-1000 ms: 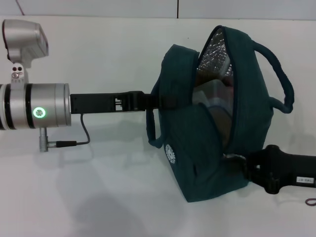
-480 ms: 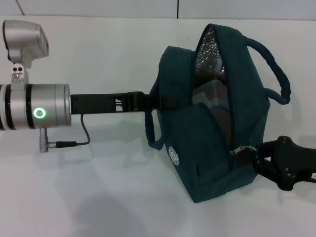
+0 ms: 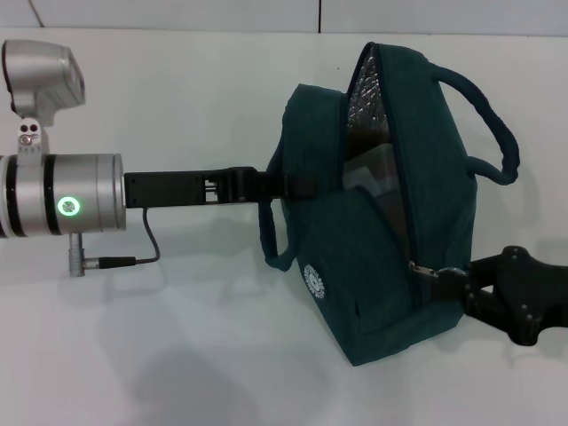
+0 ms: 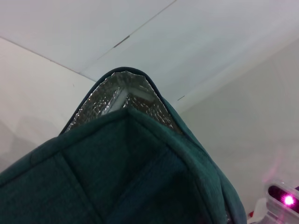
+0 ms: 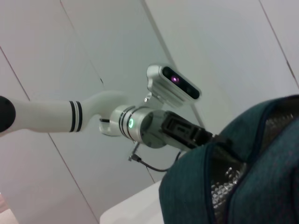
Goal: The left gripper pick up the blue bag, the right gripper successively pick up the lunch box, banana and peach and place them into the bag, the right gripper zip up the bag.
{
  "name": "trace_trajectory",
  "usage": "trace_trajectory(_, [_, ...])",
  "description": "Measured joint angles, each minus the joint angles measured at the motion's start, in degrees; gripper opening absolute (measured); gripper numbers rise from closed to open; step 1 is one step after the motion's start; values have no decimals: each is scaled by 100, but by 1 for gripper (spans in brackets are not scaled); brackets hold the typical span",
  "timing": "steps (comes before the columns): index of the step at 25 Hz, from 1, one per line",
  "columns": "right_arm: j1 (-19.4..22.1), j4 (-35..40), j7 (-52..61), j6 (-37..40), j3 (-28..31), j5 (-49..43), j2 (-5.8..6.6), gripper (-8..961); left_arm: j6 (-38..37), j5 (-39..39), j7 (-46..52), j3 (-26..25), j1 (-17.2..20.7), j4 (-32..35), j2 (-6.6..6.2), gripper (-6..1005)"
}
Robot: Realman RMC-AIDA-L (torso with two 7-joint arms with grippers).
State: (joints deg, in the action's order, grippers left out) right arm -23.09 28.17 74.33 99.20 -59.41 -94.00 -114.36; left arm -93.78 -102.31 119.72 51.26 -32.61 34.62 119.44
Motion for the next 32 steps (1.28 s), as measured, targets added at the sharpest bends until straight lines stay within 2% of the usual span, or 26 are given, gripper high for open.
trace_trajectory(3, [68, 116, 6, 75, 127, 48, 19, 13, 0, 0, -5, 10, 1, 1, 0, 148])
trace_trajectory(7, [157, 416, 10, 298, 323, 48, -15, 13, 0, 2, -11, 23, -3, 2, 0, 150])
trace_trajectory(15, [111, 823, 276, 307, 327, -98, -27, 14, 0, 2, -11, 16, -7, 1, -9, 153])
trace_trajectory(18, [109, 1008, 239, 344, 326, 23, -78, 14, 0, 2, -11, 22, -3, 2, -9, 154])
trace_trajectory(20, [109, 1008, 239, 344, 326, 23, -78, 14, 0, 2, -24, 23, -5, 1, -9, 155])
trace_trajectory(24, [-206, 818, 156, 339, 167, 213, -132, 14, -99, 174, -71, 32, -44, 1, -5, 157])
trace_trajectory(32, [-285, 444, -48, 72, 149, 557, -149, 15, -296, 319, -250, 10, -89, 5, -10, 160])
